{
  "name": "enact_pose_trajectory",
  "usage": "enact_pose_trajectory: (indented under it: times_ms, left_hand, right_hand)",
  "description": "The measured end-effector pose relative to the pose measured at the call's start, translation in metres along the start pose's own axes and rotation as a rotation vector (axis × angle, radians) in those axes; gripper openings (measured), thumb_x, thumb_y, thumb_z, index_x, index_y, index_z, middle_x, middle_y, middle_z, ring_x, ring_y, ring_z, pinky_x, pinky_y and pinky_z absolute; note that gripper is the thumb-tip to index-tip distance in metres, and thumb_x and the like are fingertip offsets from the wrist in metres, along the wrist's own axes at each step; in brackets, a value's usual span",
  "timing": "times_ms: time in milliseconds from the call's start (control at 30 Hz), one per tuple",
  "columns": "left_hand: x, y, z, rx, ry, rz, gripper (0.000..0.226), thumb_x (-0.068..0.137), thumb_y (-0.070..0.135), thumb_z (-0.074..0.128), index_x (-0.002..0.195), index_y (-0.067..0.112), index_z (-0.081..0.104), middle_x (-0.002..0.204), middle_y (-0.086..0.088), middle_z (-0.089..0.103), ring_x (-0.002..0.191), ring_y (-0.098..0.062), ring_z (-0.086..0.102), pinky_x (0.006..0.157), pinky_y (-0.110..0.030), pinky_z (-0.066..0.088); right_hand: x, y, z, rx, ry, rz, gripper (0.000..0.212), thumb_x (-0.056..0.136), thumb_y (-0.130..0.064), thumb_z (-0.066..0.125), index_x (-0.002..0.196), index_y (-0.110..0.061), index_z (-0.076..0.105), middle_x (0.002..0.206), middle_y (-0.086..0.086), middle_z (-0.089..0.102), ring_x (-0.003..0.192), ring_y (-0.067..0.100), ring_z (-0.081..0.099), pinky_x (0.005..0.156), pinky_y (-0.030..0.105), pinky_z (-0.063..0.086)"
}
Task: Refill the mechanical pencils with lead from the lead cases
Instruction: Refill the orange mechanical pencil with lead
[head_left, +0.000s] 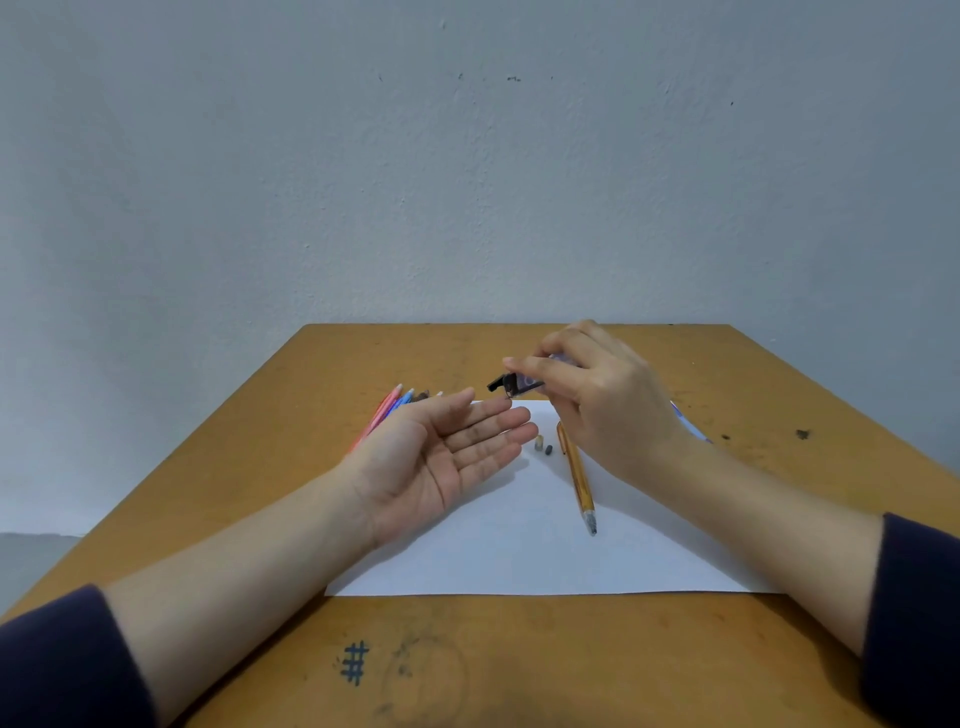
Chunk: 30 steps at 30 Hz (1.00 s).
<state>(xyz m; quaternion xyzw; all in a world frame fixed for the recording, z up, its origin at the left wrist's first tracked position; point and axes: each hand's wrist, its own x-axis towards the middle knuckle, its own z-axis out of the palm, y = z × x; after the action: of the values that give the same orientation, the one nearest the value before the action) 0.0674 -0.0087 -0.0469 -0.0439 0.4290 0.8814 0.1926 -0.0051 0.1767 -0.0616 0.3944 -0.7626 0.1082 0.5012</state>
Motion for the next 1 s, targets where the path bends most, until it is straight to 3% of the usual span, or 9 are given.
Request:
enact_pose_trajectory:
  times_ms: [100,300,533,1000]
  left_hand:
    - [0.001,-0.001,-0.001,0.028,0.027,0.022,0.023,0.090,0.006,0.053,0.101,-0.010,0.065,0.104,-0.025,0.069,0.094,-0.033,0.070,0.081,-0.040,0.056]
    - [0.002,-0.002,-0.003,0.023,0.057,0.055,0.013,0.077,0.000,0.064,0.082,-0.010,0.072,0.094,-0.025,0.071,0.087,-0.032,0.072,0.073,-0.033,0.060]
    - [0.001,0.000,-0.001,0.045,0.133,0.091,0.014,0.076,-0.001,0.067,0.087,-0.010,0.066,0.081,-0.022,0.071,0.074,-0.029,0.073,0.060,-0.027,0.060]
    - [0.004,-0.001,-0.003,0.083,0.200,0.227,0.011,0.080,-0.001,0.067,0.087,-0.009,0.065,0.079,-0.019,0.071,0.076,-0.027,0.073,0.064,-0.025,0.060]
  right_hand:
    - [0.001,-0.003,-0.001,0.003,0.008,0.003,0.030,0.081,-0.001,0.059,0.102,-0.015,0.073,0.087,0.003,0.066,0.079,0.023,0.059,0.054,0.037,0.050]
    - [0.001,-0.008,-0.002,0.033,-0.002,0.032,0.035,0.077,0.000,0.068,0.107,-0.017,0.073,0.086,0.001,0.065,0.079,0.021,0.059,0.055,0.038,0.049]
    - [0.004,-0.013,-0.006,0.023,0.017,-0.007,0.035,0.077,0.001,0.066,0.107,-0.016,0.072,0.086,0.003,0.065,0.078,0.023,0.061,0.055,0.038,0.048]
    - [0.002,-0.014,-0.007,0.034,0.034,0.073,0.035,0.078,0.000,0.065,0.109,-0.016,0.072,0.085,0.001,0.064,0.077,0.020,0.059,0.053,0.035,0.050]
